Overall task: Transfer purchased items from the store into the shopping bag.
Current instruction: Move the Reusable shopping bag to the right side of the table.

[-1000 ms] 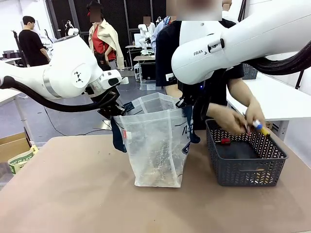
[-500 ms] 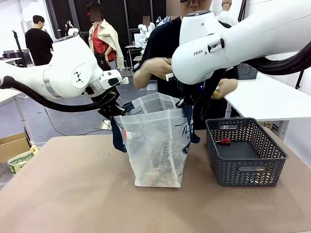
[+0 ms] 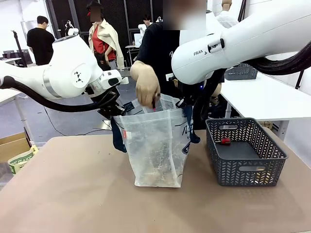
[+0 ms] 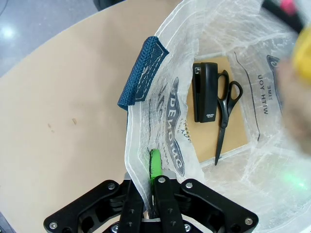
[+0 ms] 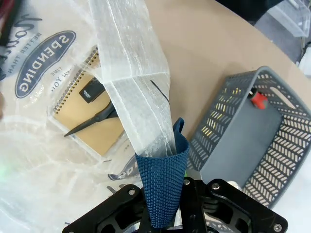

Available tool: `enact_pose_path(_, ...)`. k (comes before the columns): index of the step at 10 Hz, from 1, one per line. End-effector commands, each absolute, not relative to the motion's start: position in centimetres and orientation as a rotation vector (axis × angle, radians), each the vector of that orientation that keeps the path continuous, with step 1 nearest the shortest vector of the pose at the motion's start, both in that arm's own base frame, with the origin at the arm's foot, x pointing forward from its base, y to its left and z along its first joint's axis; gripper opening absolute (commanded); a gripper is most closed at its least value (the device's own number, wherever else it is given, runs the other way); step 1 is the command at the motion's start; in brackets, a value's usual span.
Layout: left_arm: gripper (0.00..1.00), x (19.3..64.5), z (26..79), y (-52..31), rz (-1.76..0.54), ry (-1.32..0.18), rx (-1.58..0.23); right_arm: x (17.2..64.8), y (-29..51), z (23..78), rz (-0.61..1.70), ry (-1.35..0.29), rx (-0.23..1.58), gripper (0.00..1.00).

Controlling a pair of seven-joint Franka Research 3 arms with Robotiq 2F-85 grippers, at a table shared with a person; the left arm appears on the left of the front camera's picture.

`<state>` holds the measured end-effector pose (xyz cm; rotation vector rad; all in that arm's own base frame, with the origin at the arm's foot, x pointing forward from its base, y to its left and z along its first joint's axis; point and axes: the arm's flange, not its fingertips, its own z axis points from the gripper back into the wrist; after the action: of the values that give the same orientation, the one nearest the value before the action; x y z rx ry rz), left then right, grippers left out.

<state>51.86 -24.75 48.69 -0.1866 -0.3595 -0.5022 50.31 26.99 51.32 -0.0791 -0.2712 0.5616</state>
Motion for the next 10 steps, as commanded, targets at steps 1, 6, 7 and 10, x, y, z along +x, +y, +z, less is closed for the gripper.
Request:
enact_pose_path(1, 0.00, 51.80, 48.80, -24.58, -0.490, -0.361, -0.199, 50.29, 26.93, 51.55, 0.560, -0.277, -0.078, 0.00)
enact_pose_path(6, 0.00, 51.80, 48.80, -24.58, -0.490, -0.361, -0.199, 50.29, 26.93, 51.55, 0.560, -0.277, -0.078, 0.00)
enact_pose_path(7, 0.00, 51.80, 48.80, -24.58, -0.490, -0.361, -0.199, 50.29, 26.93, 51.55, 0.560, -0.277, -0.078, 0.00)
enact_pose_path(10, 0.00, 51.80, 48.80, -24.58, -0.490, -0.361, -0.199, 50.29, 26.93, 51.55, 0.560, -0.277, -0.078, 0.00)
